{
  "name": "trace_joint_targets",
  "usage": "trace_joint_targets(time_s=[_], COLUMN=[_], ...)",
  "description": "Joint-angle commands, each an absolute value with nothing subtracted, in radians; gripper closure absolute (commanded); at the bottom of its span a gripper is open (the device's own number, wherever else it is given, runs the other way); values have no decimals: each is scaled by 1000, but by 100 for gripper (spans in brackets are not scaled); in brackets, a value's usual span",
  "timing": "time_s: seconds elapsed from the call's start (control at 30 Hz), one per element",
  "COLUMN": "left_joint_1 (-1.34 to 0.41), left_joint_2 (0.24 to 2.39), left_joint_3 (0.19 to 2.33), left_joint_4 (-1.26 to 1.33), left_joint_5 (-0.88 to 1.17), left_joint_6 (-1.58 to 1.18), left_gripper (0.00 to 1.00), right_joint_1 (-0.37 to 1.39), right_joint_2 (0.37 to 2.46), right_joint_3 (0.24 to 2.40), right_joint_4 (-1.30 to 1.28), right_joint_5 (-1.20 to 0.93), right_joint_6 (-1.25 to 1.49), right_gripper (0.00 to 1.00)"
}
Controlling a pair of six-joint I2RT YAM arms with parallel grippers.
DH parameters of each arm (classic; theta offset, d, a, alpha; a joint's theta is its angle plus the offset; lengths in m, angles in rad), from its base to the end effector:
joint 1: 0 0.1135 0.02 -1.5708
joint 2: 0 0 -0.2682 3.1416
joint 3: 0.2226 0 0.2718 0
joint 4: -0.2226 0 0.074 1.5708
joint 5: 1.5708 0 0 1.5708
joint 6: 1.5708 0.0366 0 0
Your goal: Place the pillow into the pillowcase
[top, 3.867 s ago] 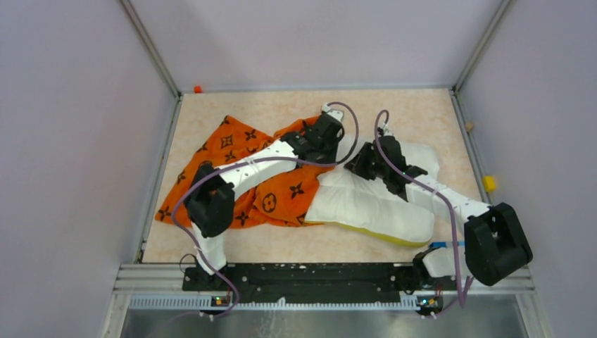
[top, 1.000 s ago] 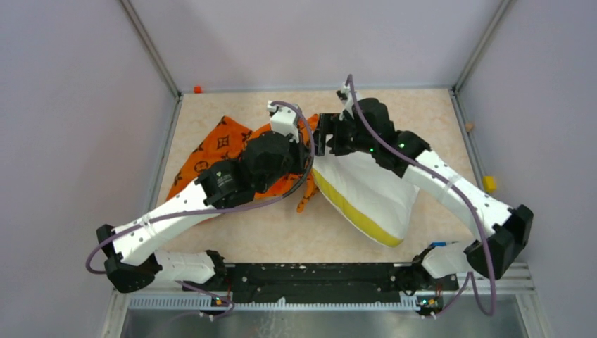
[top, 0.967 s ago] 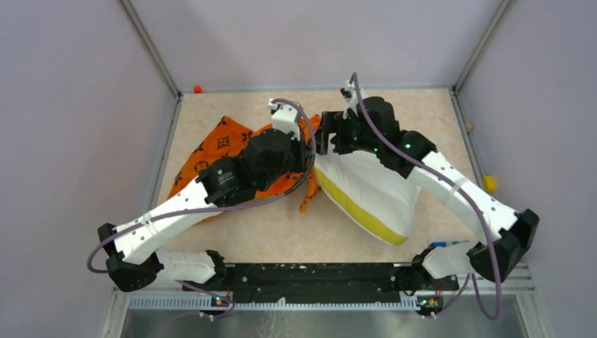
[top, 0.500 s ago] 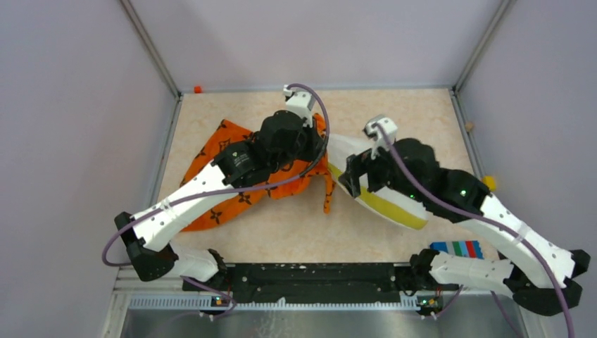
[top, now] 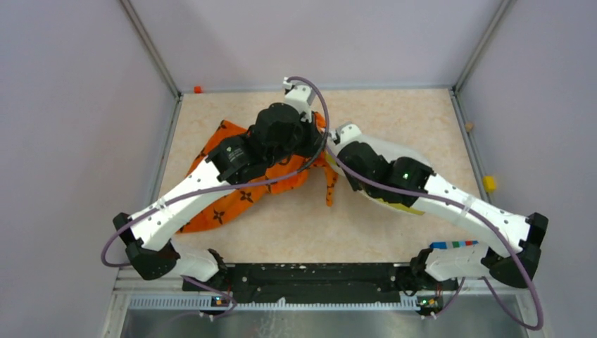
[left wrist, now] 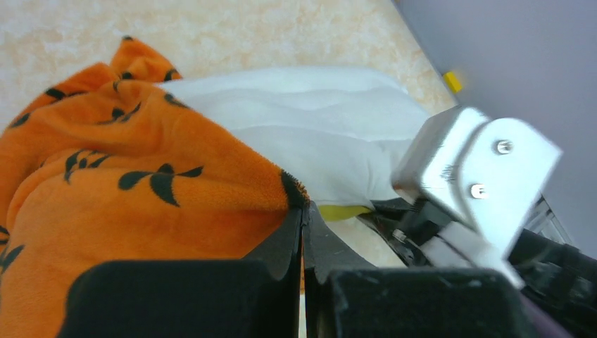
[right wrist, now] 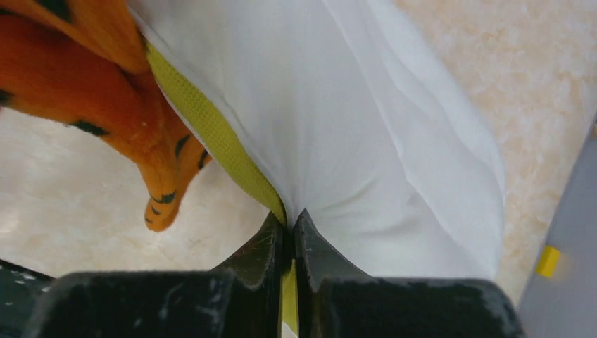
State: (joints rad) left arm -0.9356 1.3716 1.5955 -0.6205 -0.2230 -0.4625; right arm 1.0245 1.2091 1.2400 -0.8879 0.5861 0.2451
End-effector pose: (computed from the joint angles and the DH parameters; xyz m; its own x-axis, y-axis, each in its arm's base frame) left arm 0.1924 -0.2474 0.4514 -0.5014 -0.0532 -0.8636 0.4920 0.8035 -0.3351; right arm 0.1506 0.2088 0.3535 -0.5080 -0.4464 -0.7366 -0.4128 0.8768 -0.2467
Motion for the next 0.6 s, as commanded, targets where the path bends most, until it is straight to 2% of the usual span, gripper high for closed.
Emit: trace_joint_targets(time_s=[0.0, 0.07, 0.17, 0.27, 0.37, 0.47, 0.57], left_joint_1=[-930, -930, -930, -930, -928, -914, -913], left_joint_2=[1383, 1397, 1429, 1488, 1551, 1644, 1741], left_joint_3=[1764, 1800, 1868, 1957, 1993, 2036, 2073], left_joint_4=[-553, -553, -564, -590, -595, -610, -603], left_joint_5=[-196, -183, -157, -120, -72, 23, 94], left_joint_6=[-391, -373, -355, -347, -354, -378, -379], left_gripper=[100, 100, 100, 100, 100, 98, 84], right_joint_1=[1042, 1044, 1036, 940, 753, 562, 407], right_joint_2=[1220, 1233, 1269, 1304, 1285, 1259, 1286], right_joint_3=[1570, 1697, 1829, 1838, 1650, 1347, 1133], right_joint_4=[-879, -879, -895, -887, -780, -609, -493], right_joint_5=[407, 251, 135, -17, -163, -296, -316], right_joint_6=[206, 218, 273, 349, 404, 481, 515], right_gripper=[100, 100, 100, 100, 100, 100, 100])
